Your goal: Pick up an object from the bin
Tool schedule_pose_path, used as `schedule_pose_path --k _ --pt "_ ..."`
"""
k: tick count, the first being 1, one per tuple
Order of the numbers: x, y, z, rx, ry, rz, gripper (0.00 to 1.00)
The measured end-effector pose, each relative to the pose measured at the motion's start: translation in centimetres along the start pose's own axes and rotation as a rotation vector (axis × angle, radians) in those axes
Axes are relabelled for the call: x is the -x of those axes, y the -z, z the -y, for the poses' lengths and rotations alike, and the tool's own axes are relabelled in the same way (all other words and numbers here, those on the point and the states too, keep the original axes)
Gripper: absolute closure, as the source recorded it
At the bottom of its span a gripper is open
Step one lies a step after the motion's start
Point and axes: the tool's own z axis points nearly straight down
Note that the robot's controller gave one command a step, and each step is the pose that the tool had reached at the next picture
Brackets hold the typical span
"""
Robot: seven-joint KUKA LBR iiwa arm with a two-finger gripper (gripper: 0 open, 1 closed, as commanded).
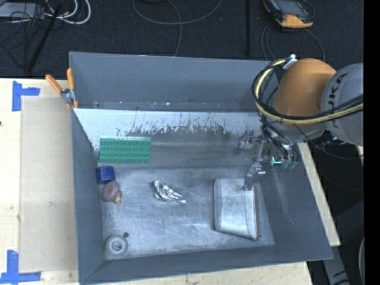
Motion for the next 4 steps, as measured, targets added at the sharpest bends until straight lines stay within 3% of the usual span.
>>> schedule_pose_path --k 1,2,3,4 --pt "-2.9 4.5 -9.7 0.001 0.194 0.008 0.0" --pt "-5.1 -0.1 -18.1 0.003 0.144 0.001 0.0" --pt "-4.5 -5.4 -18.2 -0.001 0.191 0.007 0.0" --pt "-4.4 -5.1 -18.2 -0.001 0.192 0.011 1.0"
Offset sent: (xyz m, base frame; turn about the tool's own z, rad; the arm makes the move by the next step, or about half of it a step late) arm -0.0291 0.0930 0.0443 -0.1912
